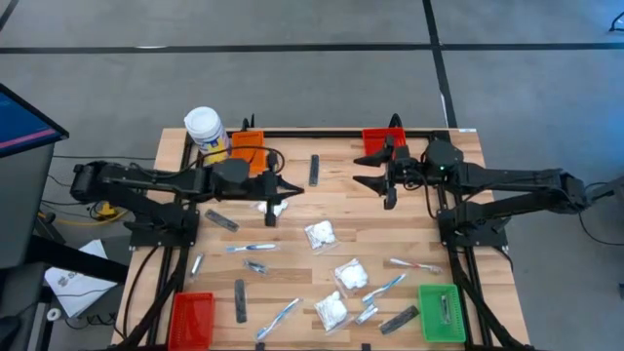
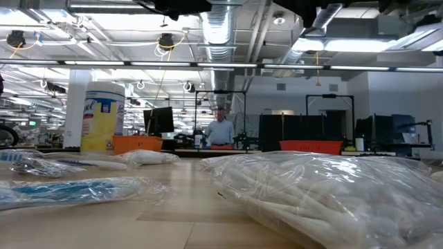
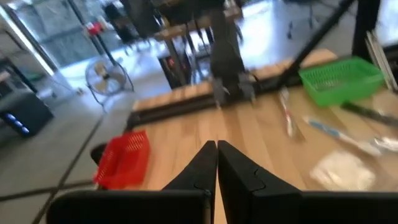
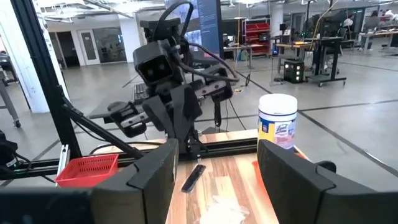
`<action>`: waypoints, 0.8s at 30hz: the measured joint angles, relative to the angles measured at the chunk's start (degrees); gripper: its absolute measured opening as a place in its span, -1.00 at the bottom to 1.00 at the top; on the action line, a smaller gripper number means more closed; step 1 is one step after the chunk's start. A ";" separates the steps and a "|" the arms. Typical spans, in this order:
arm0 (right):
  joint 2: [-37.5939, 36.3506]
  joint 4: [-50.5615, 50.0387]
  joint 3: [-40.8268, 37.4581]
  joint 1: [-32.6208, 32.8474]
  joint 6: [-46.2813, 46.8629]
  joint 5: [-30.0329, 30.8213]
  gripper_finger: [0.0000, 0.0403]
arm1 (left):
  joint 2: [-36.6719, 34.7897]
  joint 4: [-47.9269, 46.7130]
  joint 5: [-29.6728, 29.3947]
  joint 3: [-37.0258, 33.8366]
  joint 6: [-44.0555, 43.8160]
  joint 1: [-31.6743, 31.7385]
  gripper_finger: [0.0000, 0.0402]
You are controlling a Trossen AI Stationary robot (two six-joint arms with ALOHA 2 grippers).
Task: Pick & Place Travel size toiletries
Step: Put the cotton pack into the top red bin
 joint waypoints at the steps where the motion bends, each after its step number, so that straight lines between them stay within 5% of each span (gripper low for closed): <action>1: 0.00 -0.38 0.02 -0.01 -0.01 0.00 0.06 | 0.15 -1.99 -0.40 0.48 -0.02 0.00 -0.96; 8: 0.02 -0.97 0.02 -0.01 -0.01 0.00 0.06 | -0.20 -12.32 -7.21 1.54 -4.03 3.53 -0.96; 24: 0.02 -1.21 0.04 -0.09 -0.03 0.02 0.06 | 0.43 -30.89 -4.95 1.15 -28.08 17.73 -0.96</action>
